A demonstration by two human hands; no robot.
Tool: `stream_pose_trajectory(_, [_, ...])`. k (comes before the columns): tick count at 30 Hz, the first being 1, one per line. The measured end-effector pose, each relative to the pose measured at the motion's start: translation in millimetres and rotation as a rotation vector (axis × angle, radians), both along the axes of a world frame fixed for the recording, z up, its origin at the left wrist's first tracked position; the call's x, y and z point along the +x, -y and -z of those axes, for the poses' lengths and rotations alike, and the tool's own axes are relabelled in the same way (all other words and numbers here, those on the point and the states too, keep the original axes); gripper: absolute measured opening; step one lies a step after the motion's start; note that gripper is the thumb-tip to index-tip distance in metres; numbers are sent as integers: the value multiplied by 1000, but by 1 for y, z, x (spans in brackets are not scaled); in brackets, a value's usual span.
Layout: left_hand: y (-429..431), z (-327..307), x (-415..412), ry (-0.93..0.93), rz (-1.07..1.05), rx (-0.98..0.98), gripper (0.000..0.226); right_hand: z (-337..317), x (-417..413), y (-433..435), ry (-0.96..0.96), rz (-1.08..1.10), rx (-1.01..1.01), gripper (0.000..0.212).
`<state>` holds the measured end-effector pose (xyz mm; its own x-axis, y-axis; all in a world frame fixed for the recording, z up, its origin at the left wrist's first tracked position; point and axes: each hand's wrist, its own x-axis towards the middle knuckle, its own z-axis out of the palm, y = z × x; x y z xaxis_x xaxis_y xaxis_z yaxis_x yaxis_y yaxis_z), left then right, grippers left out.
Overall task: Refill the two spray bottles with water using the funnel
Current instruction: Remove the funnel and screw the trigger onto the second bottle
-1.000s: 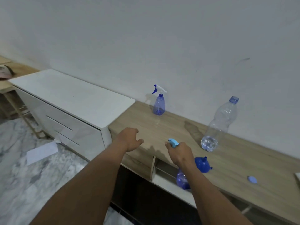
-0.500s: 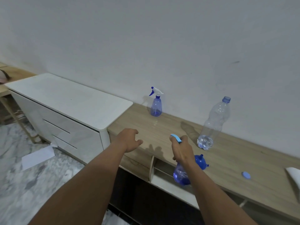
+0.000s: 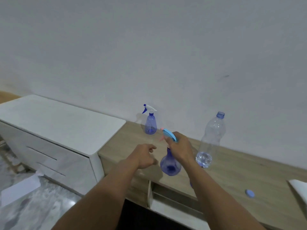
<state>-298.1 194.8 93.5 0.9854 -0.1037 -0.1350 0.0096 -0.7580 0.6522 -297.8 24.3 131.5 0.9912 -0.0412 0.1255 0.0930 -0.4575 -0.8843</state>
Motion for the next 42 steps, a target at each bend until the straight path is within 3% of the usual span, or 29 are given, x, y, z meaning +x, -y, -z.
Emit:
stream_pose_trajectory(9, [35,13,64,35,2,-162,94,2,80,19,31,30,35,3])
stream_pose_trajectory(11, [38,16,82,58,25,-169,81,5,94,22,20,55,56,4])
stream_pose_trajectory(14, [42,24,110,80,88,-206,45,13,116,26,22,70,54,2])
stream_pose_trajectory(17, [44,36,141,88,109,-231,35,23,142,25,1,81,27,12])
stream_pose_trajectory(24, [44,89,216,72,139,-239,33,66,215,9,-86,238,31,23])
stream_pose_trajectory(28, [37,114,256,136,144,-118,23,96,252,3,-89,271,-5,20])
stream_pose_trajectory(32, [43,141,295,167,157,-159,34,111,283,3,-77,313,-49,15])
stream_pose_trajectory(36, [55,169,324,216,62,-194,16,111,307,1,-92,354,-91,20])
stream_pose_trajectory(40, [63,184,336,211,-14,-367,18,105,316,1,-126,357,-103,25])
stream_pose_trajectory(42, [63,181,336,249,58,-360,21,102,316,1,-136,354,-135,29])
